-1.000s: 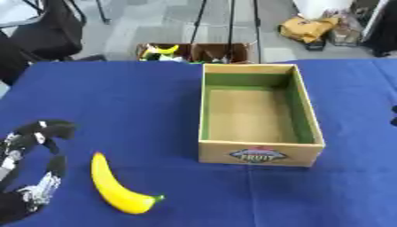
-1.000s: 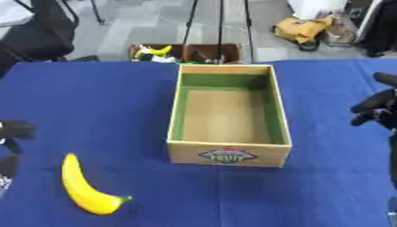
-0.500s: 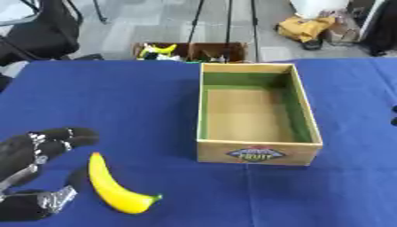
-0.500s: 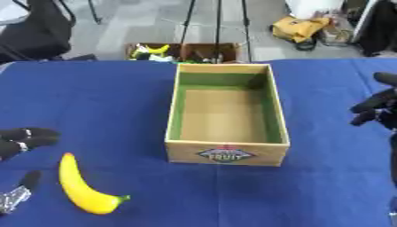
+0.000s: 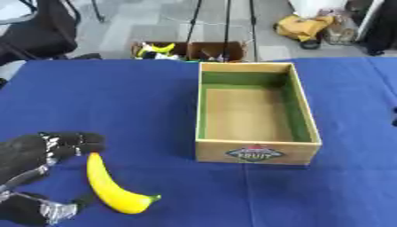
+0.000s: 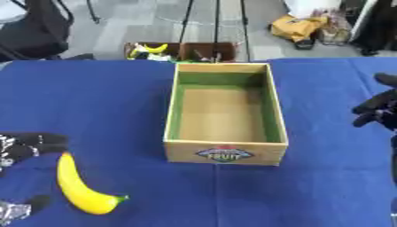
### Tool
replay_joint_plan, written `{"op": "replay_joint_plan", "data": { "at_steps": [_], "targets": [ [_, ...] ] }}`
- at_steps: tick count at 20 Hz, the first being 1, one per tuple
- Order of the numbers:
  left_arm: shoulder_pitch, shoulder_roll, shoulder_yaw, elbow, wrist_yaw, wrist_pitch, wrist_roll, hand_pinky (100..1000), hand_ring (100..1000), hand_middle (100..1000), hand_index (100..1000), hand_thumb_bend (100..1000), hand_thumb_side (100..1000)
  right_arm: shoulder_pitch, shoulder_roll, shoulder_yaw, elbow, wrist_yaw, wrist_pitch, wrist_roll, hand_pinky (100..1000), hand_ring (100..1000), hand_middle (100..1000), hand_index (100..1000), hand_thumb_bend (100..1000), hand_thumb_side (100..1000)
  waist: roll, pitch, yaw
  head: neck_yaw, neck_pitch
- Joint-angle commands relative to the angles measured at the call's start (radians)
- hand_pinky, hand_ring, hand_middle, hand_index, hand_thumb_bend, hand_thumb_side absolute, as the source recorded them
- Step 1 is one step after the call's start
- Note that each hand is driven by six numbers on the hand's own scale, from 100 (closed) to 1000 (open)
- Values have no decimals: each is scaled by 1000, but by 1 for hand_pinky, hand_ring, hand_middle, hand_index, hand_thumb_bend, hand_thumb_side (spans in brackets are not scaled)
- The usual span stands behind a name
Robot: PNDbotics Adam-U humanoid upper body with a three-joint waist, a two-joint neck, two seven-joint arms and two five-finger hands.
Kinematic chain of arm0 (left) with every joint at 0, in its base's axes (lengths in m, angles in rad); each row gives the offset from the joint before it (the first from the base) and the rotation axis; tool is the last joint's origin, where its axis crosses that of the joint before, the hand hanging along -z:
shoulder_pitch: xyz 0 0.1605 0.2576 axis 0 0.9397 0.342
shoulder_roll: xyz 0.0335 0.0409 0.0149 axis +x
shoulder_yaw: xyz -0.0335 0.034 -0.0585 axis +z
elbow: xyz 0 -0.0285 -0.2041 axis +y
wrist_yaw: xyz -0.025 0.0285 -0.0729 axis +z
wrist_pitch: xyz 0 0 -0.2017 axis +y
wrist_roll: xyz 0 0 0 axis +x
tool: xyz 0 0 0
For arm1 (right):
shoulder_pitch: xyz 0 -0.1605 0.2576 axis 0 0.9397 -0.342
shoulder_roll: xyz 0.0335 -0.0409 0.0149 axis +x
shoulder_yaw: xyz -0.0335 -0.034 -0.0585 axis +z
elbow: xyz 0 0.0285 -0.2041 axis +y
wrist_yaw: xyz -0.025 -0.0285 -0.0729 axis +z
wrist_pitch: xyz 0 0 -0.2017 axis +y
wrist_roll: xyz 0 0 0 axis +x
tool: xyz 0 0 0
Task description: Pick up objects on the table and place them in the box.
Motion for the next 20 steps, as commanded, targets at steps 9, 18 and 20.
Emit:
{"op": "replay_joint_plan", "data": {
  "at_steps": [9, 18, 20],
  "targets": [
    [-63, 139, -65, -19, -33, -50, -70, 701, 831, 835, 886, 407, 738, -3, -23, 6, -7, 5, -3, 9, 397, 509, 437, 768, 100, 950, 7, -14, -7, 10, -5],
    [-129, 155, -111, -19, -59, -58, -16, 624, 758, 768, 825, 186, 616, -1, -26, 7, -5, 5, -4, 15, 396, 509, 437, 768, 100, 949, 10, -11, -16, 15, -6],
    [-143, 156, -123, -19, -72, -62, 0, 620, 754, 769, 822, 143, 603, 0, -27, 8, -4, 5, -4, 16, 396, 509, 437, 769, 100, 947, 11, -10, -17, 16, -7]
  ]
}}
